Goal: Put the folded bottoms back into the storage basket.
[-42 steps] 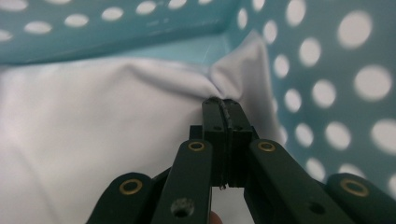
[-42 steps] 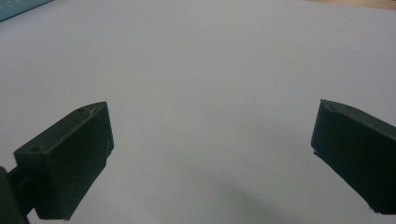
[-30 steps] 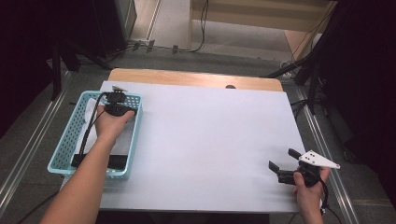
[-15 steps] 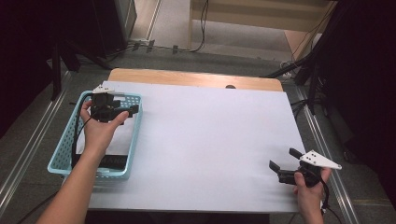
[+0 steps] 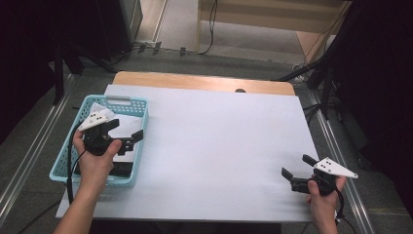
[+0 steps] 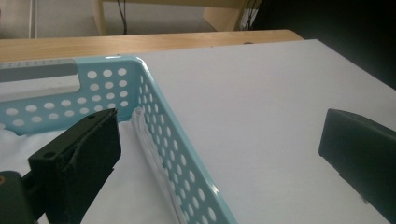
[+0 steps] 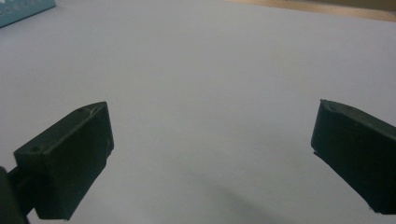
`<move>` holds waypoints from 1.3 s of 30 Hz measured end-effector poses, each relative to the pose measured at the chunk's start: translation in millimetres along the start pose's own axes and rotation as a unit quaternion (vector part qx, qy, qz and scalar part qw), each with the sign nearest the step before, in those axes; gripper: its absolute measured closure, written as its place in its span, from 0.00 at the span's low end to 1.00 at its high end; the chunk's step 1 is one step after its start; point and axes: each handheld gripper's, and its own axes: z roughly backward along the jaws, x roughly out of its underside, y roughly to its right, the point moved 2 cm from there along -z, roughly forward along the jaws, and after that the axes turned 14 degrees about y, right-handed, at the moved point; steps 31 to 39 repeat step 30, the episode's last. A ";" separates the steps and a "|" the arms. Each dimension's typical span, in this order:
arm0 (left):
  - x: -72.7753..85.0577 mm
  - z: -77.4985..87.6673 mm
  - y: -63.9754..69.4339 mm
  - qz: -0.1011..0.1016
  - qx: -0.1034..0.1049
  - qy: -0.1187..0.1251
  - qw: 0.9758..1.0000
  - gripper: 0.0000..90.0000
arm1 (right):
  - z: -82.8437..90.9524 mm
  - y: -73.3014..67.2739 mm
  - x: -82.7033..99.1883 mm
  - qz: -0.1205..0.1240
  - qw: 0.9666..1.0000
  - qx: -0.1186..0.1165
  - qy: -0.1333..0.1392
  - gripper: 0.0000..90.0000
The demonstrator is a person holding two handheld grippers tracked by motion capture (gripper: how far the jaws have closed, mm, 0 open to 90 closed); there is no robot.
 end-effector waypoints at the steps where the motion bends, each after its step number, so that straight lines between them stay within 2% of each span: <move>1: 2.2 4.0 2.0 -0.005 -0.002 0.006 1.000 0.00 | 0.3 -0.1 -0.1 -0.001 1.000 0.000 0.001 0.00; 7: 10.5 29.4 17.4 -0.031 -0.001 0.026 0.999 0.00 | 1.4 -0.5 -0.8 0.002 1.000 0.001 0.005 0.00; 9: 14.3 36.3 21.0 -0.031 0.004 0.029 0.999 0.00 | 1.6 -0.5 -0.9 0.002 1.000 0.001 0.004 0.00; 15: 32.4 52.4 27.4 -0.042 0.000 0.053 0.998 0.00 | 1.4 -1.4 -0.5 0.006 1.000 0.002 0.005 0.00; 19: 44.9 55.7 24.9 -0.042 0.004 0.051 0.998 0.00 | 2.2 -2.0 -1.0 0.007 1.000 0.001 0.006 0.00; 21: 50.7 58.8 22.5 -0.035 0.006 0.054 0.998 0.00 | 2.0 -2.0 -0.4 0.007 1.000 0.001 0.006 0.00; 23: 54.7 60.8 20.9 -0.038 0.014 0.055 0.998 0.00 | 1.8 -1.5 0.5 0.008 1.000 0.001 0.005 0.00; 27: 57.9 62.8 16.5 -0.025 0.011 0.061 0.998 0.00 | 0.7 -1.8 2.0 0.010 1.000 -0.001 0.003 0.00; 39: 59.0 62.5 15.9 -0.027 0.011 0.059 0.998 0.00 | 0.7 -3.1 1.9 0.011 1.000 -0.001 0.002 0.00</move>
